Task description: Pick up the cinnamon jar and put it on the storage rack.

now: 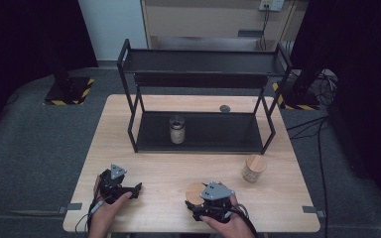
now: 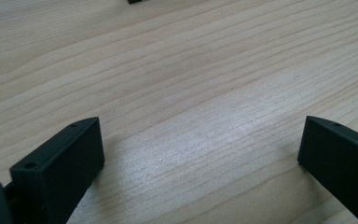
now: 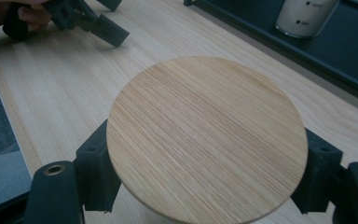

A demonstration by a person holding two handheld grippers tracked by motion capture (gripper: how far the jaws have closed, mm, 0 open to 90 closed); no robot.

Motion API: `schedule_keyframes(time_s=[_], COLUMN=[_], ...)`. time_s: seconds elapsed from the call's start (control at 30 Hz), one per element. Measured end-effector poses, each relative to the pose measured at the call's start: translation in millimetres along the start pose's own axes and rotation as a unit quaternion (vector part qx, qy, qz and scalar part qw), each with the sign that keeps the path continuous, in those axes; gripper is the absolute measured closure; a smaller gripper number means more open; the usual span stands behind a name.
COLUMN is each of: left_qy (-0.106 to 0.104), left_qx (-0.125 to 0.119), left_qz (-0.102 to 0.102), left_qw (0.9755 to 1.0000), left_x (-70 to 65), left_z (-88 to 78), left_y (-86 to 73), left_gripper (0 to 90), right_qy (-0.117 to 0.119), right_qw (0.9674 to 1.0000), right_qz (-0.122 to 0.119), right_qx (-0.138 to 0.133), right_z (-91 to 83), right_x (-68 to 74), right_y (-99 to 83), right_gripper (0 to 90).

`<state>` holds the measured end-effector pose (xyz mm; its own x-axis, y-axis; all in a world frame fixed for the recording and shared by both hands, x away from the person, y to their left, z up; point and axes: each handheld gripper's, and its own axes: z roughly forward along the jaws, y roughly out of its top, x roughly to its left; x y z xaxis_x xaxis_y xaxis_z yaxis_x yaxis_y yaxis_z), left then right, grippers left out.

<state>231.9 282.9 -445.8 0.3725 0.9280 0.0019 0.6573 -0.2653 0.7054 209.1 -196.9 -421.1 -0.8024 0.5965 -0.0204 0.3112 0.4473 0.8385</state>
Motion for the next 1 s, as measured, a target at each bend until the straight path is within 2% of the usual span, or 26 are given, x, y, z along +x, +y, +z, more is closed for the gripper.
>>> schedule_keyframes(time_s=[0.5, 1.0], left_qy=[0.000, 0.000], left_qx=[0.000, 0.000], left_qz=[0.000, 0.000], left_qw=[1.0000, 1.0000], left_x=[0.1, 0.2], left_z=[0.1, 0.1], left_y=[0.0, 0.1], left_gripper=[0.0, 0.0], right_qy=[-0.019, -0.037], right_qw=[0.9998, 0.9991], right_qz=[-0.003, 0.006], right_qx=[0.010, 0.018], right_z=[-3.4, 8.9], right_x=[-10.0, -28.8], right_y=[12.1, 26.8], right_gripper=[25.6, 25.6])
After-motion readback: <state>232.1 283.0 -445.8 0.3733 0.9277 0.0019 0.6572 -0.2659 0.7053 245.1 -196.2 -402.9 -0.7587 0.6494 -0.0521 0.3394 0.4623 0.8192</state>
